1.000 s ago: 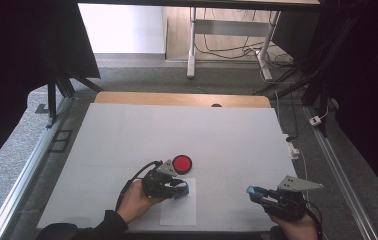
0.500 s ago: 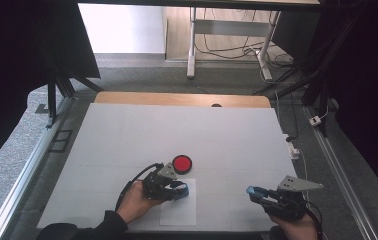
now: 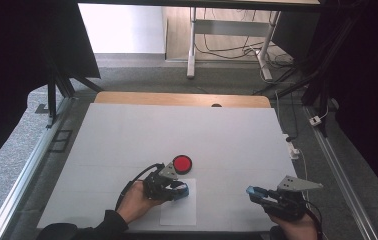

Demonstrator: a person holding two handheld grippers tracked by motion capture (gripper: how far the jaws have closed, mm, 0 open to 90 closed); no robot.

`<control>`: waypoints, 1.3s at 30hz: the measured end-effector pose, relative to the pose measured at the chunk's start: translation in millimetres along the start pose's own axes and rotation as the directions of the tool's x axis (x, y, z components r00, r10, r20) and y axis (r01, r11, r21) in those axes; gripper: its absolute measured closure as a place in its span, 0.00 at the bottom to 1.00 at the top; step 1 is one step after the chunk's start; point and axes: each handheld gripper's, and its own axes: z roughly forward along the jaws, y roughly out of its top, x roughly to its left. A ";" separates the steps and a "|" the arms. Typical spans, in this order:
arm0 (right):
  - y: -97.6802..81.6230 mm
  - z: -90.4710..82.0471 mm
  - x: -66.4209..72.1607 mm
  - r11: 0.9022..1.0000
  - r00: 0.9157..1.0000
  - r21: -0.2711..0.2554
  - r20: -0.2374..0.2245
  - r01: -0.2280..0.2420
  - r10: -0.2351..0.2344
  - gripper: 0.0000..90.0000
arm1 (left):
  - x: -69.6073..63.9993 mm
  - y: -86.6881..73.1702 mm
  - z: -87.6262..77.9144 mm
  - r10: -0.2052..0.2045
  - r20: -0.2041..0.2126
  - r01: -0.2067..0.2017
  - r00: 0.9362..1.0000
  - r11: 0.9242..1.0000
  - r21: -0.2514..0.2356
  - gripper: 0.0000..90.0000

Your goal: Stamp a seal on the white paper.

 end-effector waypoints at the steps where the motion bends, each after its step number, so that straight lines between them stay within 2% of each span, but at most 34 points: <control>1: 0.0 0.1 -0.1 1.000 1.000 0.000 0.000 0.001 -0.001 0.76 | 1.2 -0.2 -0.1 -0.004 0.005 0.004 1.000 1.000 0.000 0.78; 7: 0.0 0.1 -0.3 1.000 1.000 0.000 0.000 0.000 0.000 0.76 | 10.5 -3.0 0.2 -0.060 0.059 0.061 0.996 0.998 -0.023 0.78; 9: 0.0 0.1 -0.3 1.000 1.000 0.000 0.000 0.000 0.000 0.76 | 11.1 -3.3 0.3 -0.063 0.064 0.065 0.996 0.998 -0.025 0.78; 15: 0.0 0.2 -0.4 1.000 1.000 0.000 -0.001 -0.001 0.001 0.76 | 5.8 -1.8 0.2 -0.027 0.031 0.027 0.999 1.000 -0.012 0.78; 22: 0.0 0.3 -0.4 1.000 1.000 0.001 -0.001 -0.001 0.001 0.76 | -2.1 -0.8 0.7 0.011 -0.011 -0.012 1.000 1.000 -0.003 0.78; 26: 0.0 0.3 -0.3 1.000 1.000 0.002 -0.002 -0.002 0.002 0.76 | -9.2 0.0 0.9 0.054 -0.052 -0.054 0.997 0.998 0.013 0.78; 32: 0.1 0.4 -0.3 1.000 1.000 0.003 -0.002 -0.002 0.002 0.76 | -15.8 1.0 1.7 0.083 -0.088 -0.081 0.993 0.996 0.026 0.78; 35: 0.1 0.4 -0.2 1.000 1.000 0.003 -0.002 -0.002 0.002 0.76 | -15.4 1.1 1.7 0.081 -0.085 -0.079 0.993 0.997 0.027 0.78; 39: 0.1 0.4 -0.2 1.000 1.000 0.003 -0.002 -0.002 0.002 0.76 | -8.1 0.2 1.1 0.043 -0.046 -0.042 0.998 0.999 0.015 0.78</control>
